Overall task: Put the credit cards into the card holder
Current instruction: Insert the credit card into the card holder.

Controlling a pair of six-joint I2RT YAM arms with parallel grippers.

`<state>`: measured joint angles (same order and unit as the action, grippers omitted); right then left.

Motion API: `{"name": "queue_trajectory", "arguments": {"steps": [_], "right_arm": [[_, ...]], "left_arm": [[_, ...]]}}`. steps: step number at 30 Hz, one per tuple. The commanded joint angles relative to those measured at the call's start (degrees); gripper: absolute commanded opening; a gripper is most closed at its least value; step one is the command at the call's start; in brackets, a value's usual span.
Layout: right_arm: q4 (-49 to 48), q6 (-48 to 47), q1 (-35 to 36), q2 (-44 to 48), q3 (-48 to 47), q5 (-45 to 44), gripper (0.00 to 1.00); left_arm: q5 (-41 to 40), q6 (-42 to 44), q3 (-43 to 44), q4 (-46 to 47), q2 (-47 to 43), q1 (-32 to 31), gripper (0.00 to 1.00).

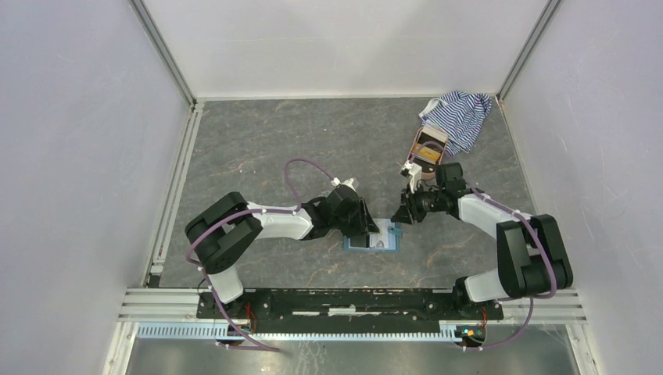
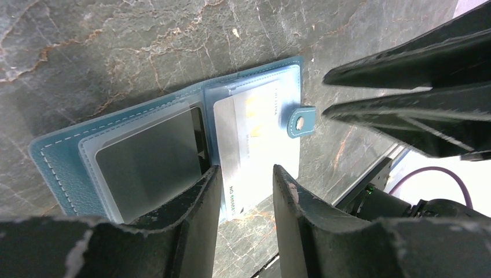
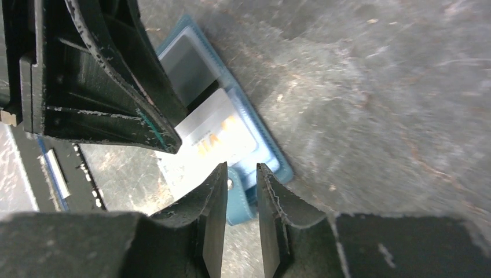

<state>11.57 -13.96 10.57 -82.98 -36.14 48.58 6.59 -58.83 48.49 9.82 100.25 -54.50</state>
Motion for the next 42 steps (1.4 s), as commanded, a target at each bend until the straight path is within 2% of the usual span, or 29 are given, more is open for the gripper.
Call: {"name": "queue_trajectory", "arguments": {"steps": [1, 6, 7, 16, 28, 38, 42], "right_arm": [[-1.3, -0.4, -2.2, 3.8, -0.3, -4.0, 0.29], [0.4, -1.9, -2.2, 2.1, -0.2, -8.1, 0.01], [0.7, -1.9, -2.2, 1.5, -0.2, -8.2, 0.0], [2.5, -3.1, 0.9, -4.1, -0.8, -8.9, 0.0], [2.8, -3.5, 2.2, -3.5, -1.6, -10.0, 0.0], [2.7, -5.2, -1.6, 2.7, -1.4, -9.8, 0.15], [3.4, -7.7, -2.1, 4.2, -1.2, -3.2, 0.2]], "left_arm": [[0.7, 0.1, 1.2, 2.7, 0.5, -0.4, 0.44], [0.9, 0.4, 1.4, 2.7, 0.8, -0.4, 0.44], [1.0, 0.4, 1.4, 2.7, 0.9, -0.4, 0.44], [1.8, 0.7, 2.3, 2.7, 1.8, -0.6, 0.44], [2.7, 1.3, 4.7, 1.8, 3.9, -1.0, 0.43], [1.2, 1.9, 3.1, 0.1, 1.8, -0.9, 0.47], [0.8, 2.4, 2.6, 0.0, 0.8, -0.9, 0.49]]}}
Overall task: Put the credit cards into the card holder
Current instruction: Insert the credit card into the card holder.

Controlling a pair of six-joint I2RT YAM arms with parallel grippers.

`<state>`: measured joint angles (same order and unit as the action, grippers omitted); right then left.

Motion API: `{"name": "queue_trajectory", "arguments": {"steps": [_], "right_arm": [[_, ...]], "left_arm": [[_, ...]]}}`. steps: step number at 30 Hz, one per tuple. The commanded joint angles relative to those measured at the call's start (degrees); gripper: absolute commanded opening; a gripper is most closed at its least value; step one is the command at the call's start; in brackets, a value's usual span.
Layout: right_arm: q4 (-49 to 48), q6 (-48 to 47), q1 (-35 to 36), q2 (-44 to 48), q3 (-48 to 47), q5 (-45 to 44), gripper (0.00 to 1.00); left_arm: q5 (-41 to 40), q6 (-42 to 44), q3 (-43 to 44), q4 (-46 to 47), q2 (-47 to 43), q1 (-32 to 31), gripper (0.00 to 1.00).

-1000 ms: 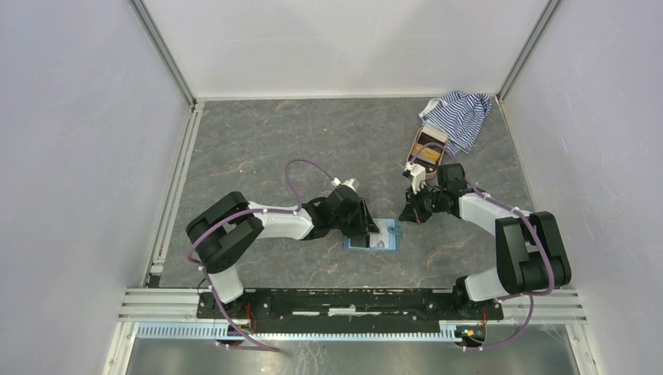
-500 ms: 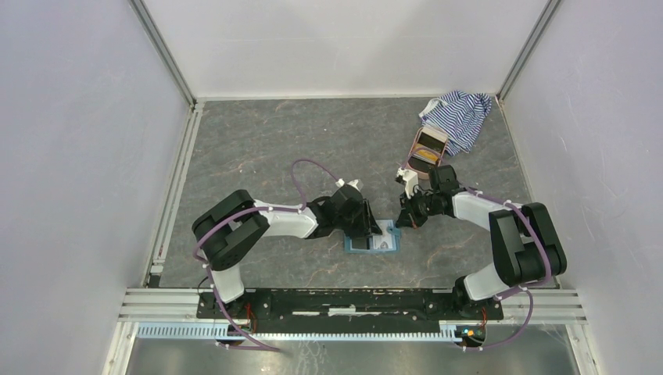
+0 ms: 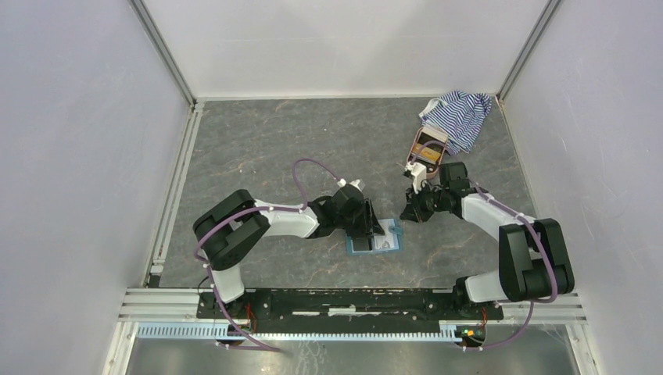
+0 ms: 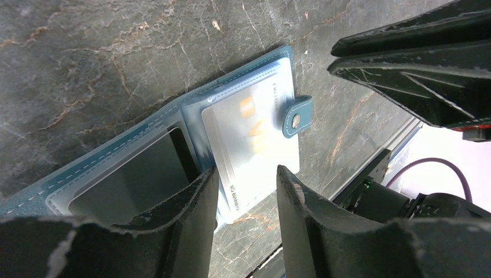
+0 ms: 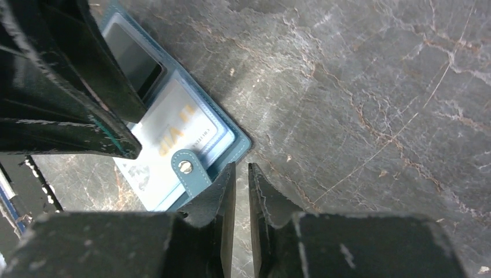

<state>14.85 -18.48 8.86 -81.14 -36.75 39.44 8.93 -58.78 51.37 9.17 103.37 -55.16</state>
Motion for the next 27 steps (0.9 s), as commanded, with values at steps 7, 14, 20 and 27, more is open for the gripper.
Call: {"name": "queue_trajectory", "arguments": {"steps": [7, 14, 20, 27], "right_arm": [[1.2, -6.5, -0.5, 4.7, -0.1, 15.0, 0.25], [1.2, -6.5, -0.5, 4.5, 0.2, 18.3, 0.26], [0.7, -6.0, -0.4, 4.6, 0.4, 19.5, 0.27], [-1.0, -4.2, -0.5, 5.1, 1.0, 20.8, 0.27]], "left_arm": [[-2.9, 3.6, -1.0, 0.6, -5.2, -0.3, 0.52], [-3.7, 5.4, -2.1, 1.1, -8.3, -0.3, 0.55], [-4.3, 6.1, -4.2, 2.6, -11.2, -0.3, 0.57], [-8.0, 8.1, -7.4, 4.2, -16.9, -0.3, 0.58]]}}
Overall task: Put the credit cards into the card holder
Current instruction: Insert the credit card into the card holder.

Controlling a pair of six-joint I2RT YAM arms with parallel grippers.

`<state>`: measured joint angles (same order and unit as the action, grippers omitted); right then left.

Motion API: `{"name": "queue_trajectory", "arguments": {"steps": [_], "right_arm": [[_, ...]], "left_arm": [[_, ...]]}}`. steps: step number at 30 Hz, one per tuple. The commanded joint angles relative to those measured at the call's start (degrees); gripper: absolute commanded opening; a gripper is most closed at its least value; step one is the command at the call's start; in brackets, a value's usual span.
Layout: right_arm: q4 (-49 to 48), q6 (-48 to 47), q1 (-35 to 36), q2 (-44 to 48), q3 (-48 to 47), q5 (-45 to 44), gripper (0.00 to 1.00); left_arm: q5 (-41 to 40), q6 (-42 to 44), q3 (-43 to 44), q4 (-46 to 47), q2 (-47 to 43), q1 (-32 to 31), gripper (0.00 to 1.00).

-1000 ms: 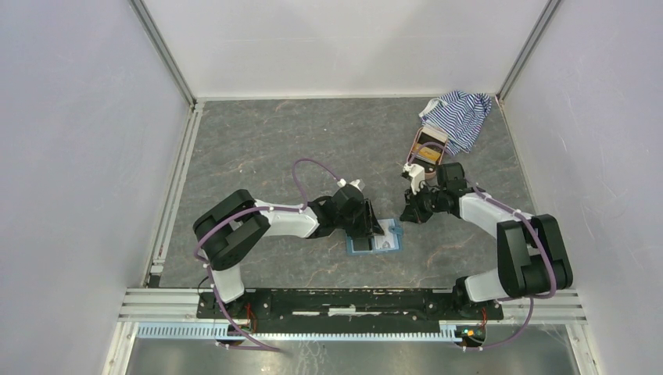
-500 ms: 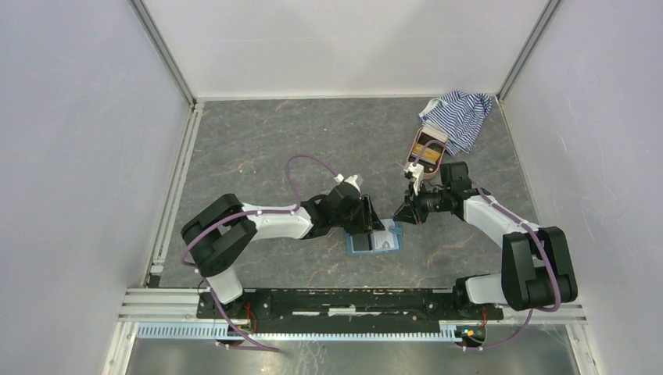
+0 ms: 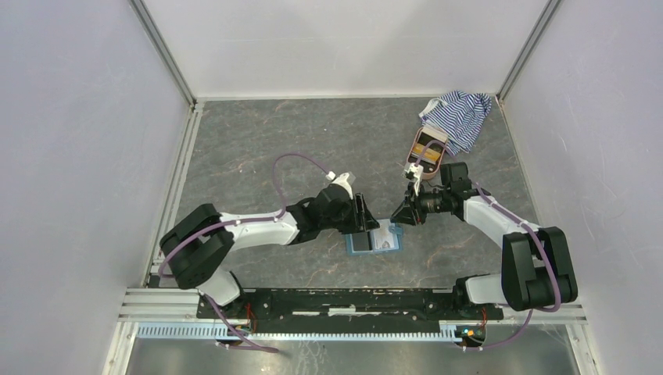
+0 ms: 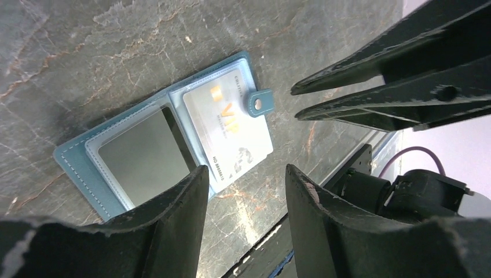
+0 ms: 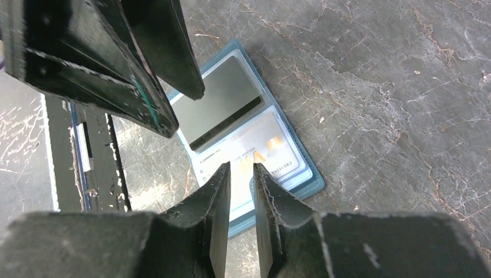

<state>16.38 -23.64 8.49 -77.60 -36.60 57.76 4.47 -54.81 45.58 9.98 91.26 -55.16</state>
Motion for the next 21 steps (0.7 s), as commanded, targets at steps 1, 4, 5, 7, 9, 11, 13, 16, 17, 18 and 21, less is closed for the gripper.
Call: {"name": "queue_trajectory", "arguments": {"steps": [1, 4, 5, 7, 9, 11, 13, 16, 17, 18, 21], "right_arm": [[-3.0, 1.5, -0.1, 1.7, 1.0, 2.6, 0.27], [-4.3, 2.7, -0.1, 1.4, 1.6, 2.5, 0.28], [-5.0, 3.3, -0.2, 1.2, 1.9, 2.4, 0.28], [-5.7, 4.1, 0.0, 0.3, 1.9, 2.3, 0.28], [-6.0, 4.6, 0.4, -0.6, 1.8, 2.0, 0.28], [-6.0, 4.6, 1.0, -1.3, 1.5, 1.6, 0.28], [-6.0, 4.4, 2.1, -1.7, 1.4, 0.6, 0.29], [-5.6, 3.4, 4.5, -1.5, 1.1, -2.3, 0.3], [-5.4, 3.0, 5.5, -1.5, 1.0, -3.1, 0.3], [-5.4, 2.8, 6.4, -1.3, 0.9, -3.9, 0.3], [-5.0, 2.5, 8.4, -1.2, 0.8, -6.6, 0.32]], "left_arm": [[-4.2, 4.7, -2.3, 4.0, -6.2, -0.3, 0.58], [-7.3, 6.4, -4.6, 5.9, -9.5, -0.3, 0.59], [-8.4, 6.9, -5.7, 6.4, -11.5, -0.3, 0.59], [-10.8, 7.9, -7.4, 7.9, -14.7, -0.3, 0.61], [-12.8, 9.0, -10.0, 9.5, -18.1, -0.3, 0.68], [-15.3, 9.4, -12.4, 11.5, -20.9, -0.3, 0.83], [-17.4, 8.8, -15.3, 14.5, -23.1, 0.0, 0.99], [-16.3, 4.8, -19.6, 20.3, -24.0, 1.4, 1.0], [-14.0, 4.1, -20.7, 22.8, -23.6, 2.0, 1.0], [-11.7, 3.6, -21.5, 24.7, -22.9, 2.3, 1.0], [-5.5, 2.6, -20.8, 27.2, -20.0, 2.3, 0.97]]}}
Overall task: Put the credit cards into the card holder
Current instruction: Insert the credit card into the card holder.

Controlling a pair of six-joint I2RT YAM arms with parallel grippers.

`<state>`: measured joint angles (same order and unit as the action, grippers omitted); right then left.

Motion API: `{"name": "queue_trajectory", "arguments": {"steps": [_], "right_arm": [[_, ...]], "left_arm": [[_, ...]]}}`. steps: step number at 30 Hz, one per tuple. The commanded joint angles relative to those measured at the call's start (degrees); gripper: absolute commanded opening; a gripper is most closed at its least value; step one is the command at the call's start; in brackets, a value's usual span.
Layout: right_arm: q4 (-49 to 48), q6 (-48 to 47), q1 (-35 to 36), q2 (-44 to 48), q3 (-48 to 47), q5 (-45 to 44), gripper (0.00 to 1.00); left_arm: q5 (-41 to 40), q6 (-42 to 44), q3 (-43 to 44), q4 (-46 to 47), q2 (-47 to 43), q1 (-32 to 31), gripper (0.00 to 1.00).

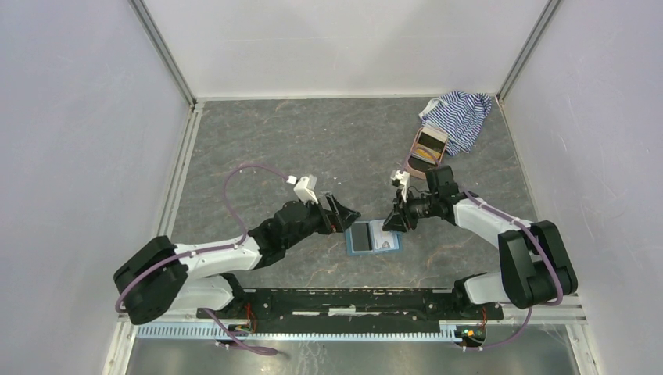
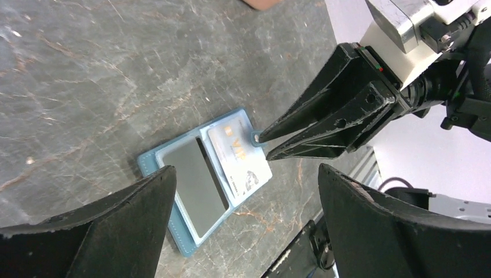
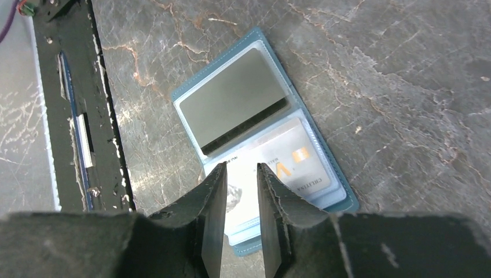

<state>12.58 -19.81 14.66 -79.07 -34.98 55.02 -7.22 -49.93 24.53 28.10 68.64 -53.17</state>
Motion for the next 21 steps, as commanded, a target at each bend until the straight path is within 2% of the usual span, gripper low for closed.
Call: {"name": "queue_trajectory", "arguments": {"steps": [1, 6, 14, 21], "right_arm": [[-1.2, -1.2, 2.6, 0.1, -0.7, -4.8, 0.33], [0.1, -1.9, 4.9, -1.2, -0.9, -6.9, 0.39], [0.9, -2.1, 6.9, -0.6, -0.7, -12.9, 0.44], [1.7, -2.5, 7.2, 0.6, -0.6, -18.6, 0.47]], "left_arm": [[8.5, -2.2, 0.8, 9.7, 3.8, 0.3, 0.94], [14.1, -3.5, 2.2, 16.3, 10.6, -0.8, 0.88], [15.0, -8.5, 3.1, 23.8, 20.4, -2.6, 0.81], [11.5, -8.0, 5.0, 19.0, 22.4, -4.2, 0.8]]}}
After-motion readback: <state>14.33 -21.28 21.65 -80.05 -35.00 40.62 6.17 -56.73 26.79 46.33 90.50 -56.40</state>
